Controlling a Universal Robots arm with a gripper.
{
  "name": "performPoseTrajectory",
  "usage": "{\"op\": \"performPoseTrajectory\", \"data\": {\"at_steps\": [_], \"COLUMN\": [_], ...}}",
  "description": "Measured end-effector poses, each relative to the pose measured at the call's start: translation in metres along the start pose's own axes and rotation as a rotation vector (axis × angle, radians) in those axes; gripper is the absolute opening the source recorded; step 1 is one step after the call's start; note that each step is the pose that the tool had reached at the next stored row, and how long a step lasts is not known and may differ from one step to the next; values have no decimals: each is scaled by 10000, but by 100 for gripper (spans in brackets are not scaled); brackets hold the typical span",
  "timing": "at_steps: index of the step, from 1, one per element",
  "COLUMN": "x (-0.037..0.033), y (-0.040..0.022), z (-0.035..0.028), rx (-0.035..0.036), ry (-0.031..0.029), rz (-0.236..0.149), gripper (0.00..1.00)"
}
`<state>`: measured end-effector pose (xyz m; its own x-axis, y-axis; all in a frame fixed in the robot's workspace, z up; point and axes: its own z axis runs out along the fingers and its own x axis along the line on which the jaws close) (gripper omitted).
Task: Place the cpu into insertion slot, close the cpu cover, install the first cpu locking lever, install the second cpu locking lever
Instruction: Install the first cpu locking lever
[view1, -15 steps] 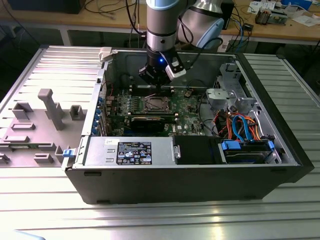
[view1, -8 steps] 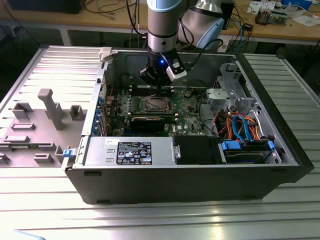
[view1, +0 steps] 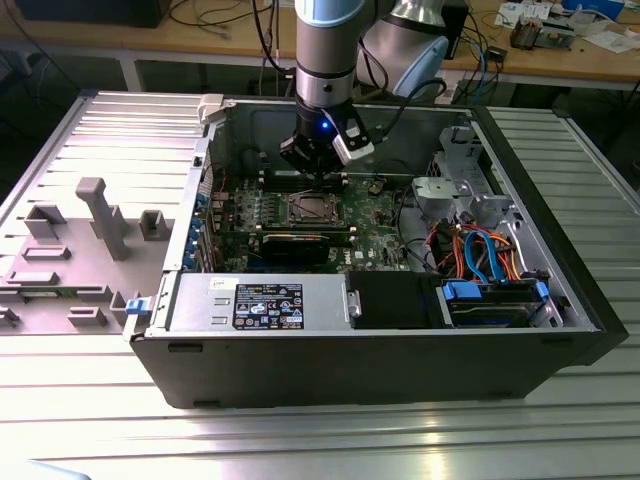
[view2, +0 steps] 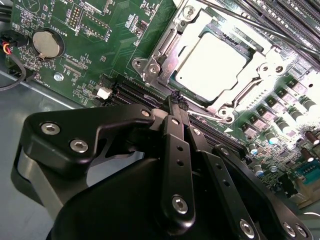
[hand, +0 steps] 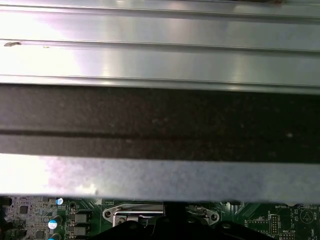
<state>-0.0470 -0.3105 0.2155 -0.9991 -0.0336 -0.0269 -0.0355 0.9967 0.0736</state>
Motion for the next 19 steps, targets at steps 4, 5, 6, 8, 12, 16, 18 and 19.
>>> {"op": "performPoseTrajectory", "data": {"at_steps": [4, 5, 6, 8, 12, 16, 18, 19], "x": [0, 0, 0, 0, -7, -2, 21, 34], "y": [0, -1, -1, -1, -1, 1, 2, 2], "z": [5, 10, 10, 10, 11, 11, 10, 10], "rx": [0, 0, 0, 0, -2, -1, -1, -1], "ry": [0, 0, 0, 0, -1, -2, -3, -6], "rz": [0, 0, 0, 0, -1, 1, 0, 0], "gripper": [11, 11, 11, 11, 11, 11, 11, 11]}}
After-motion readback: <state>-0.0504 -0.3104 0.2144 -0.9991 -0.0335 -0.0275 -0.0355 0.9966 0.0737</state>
